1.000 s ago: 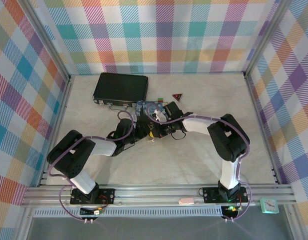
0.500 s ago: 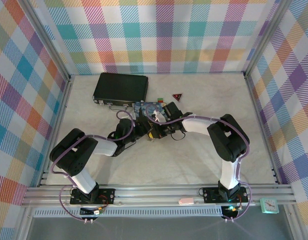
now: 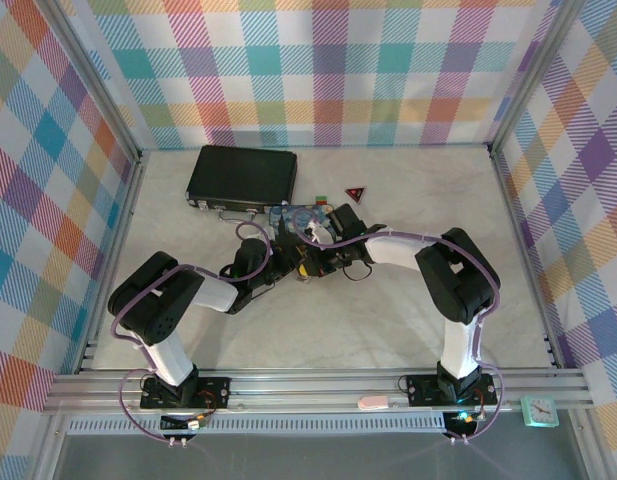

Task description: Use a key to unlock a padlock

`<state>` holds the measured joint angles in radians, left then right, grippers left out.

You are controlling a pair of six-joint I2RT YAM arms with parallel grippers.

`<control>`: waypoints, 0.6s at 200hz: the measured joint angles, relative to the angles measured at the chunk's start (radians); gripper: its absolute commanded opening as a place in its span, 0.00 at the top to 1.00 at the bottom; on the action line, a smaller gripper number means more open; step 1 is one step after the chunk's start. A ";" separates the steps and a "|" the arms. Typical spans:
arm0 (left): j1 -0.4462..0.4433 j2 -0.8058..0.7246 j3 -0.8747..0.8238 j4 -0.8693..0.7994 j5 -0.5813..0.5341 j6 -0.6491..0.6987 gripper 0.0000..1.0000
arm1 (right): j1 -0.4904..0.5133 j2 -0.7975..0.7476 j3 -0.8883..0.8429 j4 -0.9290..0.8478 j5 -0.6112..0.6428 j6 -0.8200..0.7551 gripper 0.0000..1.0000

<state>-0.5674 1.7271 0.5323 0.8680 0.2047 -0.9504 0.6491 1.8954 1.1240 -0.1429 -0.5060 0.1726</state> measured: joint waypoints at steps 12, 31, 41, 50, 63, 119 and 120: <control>0.000 0.000 0.000 0.000 0.003 0.000 0.89 | 0.000 0.000 0.000 -0.001 0.000 0.000 1.00; 0.000 0.003 -0.001 0.000 0.006 0.002 1.00 | 0.000 0.000 0.000 -0.006 0.000 0.000 1.00; 0.000 0.006 -0.001 0.002 0.011 0.005 1.00 | 0.000 0.000 0.000 -0.012 0.001 0.000 1.00; 0.000 0.006 -0.001 0.003 0.013 0.004 1.00 | 0.000 0.000 0.000 -0.015 0.001 0.000 0.95; 0.000 0.006 -0.001 0.001 0.015 0.005 1.00 | 0.000 0.000 0.000 -0.019 0.001 0.000 0.84; 0.000 0.006 0.001 -0.024 0.011 0.026 1.00 | 0.002 -0.176 -0.087 -0.072 0.013 0.017 0.57; 0.000 0.006 0.001 -0.024 0.011 0.026 1.00 | 0.002 -0.185 -0.090 -0.076 0.017 0.021 0.57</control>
<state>-0.5674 1.7336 0.5331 0.8440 0.2157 -0.9241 0.6514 1.7100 1.0340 -0.2188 -0.4889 0.1932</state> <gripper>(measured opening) 0.047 0.405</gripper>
